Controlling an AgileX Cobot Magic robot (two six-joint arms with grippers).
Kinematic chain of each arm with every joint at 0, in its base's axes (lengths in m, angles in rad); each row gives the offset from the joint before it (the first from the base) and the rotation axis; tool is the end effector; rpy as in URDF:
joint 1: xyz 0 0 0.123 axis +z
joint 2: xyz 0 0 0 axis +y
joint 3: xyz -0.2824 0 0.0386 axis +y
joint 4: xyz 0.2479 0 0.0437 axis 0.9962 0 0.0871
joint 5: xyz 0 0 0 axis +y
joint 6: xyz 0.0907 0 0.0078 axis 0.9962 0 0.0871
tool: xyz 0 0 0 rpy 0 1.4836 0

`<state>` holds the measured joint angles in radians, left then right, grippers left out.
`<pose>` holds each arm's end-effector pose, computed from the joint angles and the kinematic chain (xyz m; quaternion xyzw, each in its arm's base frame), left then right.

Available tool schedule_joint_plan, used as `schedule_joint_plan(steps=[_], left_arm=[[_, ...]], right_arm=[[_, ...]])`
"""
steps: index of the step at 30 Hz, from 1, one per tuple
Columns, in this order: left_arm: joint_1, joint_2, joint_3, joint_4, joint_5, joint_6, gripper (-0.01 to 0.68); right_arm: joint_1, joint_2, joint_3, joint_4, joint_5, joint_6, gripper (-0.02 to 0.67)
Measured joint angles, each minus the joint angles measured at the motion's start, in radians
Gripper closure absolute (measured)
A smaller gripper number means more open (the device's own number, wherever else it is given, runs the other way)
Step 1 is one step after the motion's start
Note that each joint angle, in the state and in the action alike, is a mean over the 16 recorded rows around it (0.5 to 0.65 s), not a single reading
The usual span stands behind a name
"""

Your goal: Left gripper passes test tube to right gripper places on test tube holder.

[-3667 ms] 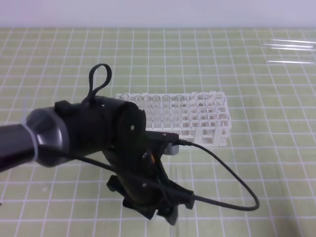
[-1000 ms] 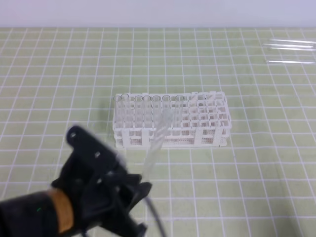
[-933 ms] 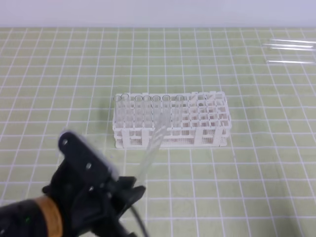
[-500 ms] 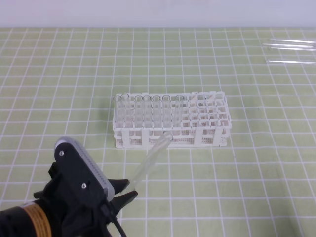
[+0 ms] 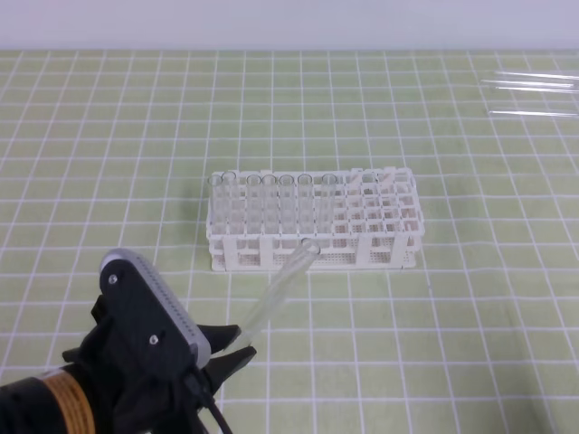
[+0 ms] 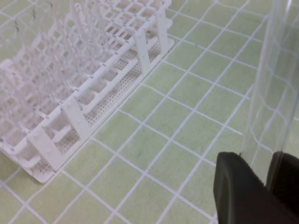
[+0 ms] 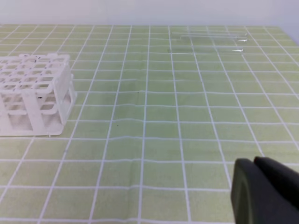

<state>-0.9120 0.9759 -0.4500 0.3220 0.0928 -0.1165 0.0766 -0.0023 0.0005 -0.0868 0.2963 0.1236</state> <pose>0.1176 -0.1475 0.2460 0.4528 0.7391 -0.1609 0.4721 0.0544 0.0019 0.1863 -0.0060 0.7761 0.0271 0.6300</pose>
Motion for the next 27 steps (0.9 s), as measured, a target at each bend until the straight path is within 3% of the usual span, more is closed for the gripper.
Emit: schedule_joint_plan(steps=[3,7,19,27], left_arm=[[0.0,0.001,0.0,-0.001,-0.003,0.0,0.616],[0.0,0.001,0.0,-0.002,-0.009,-0.001,0.626],[0.0,0.067,0.001,-0.004,-0.093,-0.003,0.648],[0.0,0.163,0.0,-0.005,-0.214,-0.003,0.643]], right_arm=[[0.0,0.0,0.0,0.021,-0.021,0.007,0.666],[0.0,0.0,0.0,0.155,-0.077,0.027,0.666],[0.0,0.0,0.0,0.837,-0.266,0.082,0.666],[0.0,0.0,-0.001,0.96,-0.252,0.072,0.666]])
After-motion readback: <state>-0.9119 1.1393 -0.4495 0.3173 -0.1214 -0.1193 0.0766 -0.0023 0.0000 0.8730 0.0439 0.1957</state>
